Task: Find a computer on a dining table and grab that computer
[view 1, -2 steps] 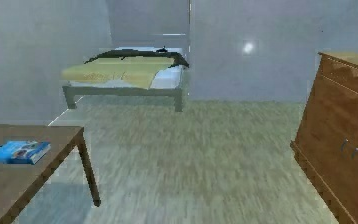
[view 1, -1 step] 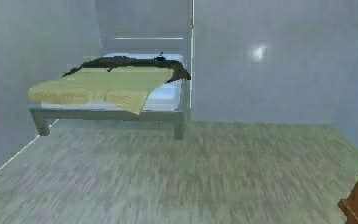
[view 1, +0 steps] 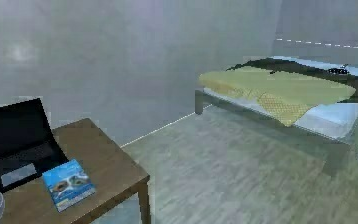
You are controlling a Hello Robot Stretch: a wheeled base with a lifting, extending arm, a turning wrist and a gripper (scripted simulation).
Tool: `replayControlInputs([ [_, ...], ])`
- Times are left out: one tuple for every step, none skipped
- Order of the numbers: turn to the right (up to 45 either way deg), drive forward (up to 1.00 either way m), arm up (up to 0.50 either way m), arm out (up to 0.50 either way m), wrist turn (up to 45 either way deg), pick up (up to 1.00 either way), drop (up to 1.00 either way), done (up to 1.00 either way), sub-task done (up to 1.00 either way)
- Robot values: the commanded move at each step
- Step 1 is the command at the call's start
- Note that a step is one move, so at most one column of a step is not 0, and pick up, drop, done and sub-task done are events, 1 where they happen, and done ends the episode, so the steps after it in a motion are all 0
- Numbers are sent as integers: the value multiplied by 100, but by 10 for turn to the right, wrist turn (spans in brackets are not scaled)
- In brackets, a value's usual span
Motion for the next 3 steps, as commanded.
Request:
replayControlInputs([
  [-450,0,0,0,0,0,0,0,0],
  [-450,0,0,0,0,0,0,0,0],
  [-390,0,0,0,0,0,0,0,0],
])
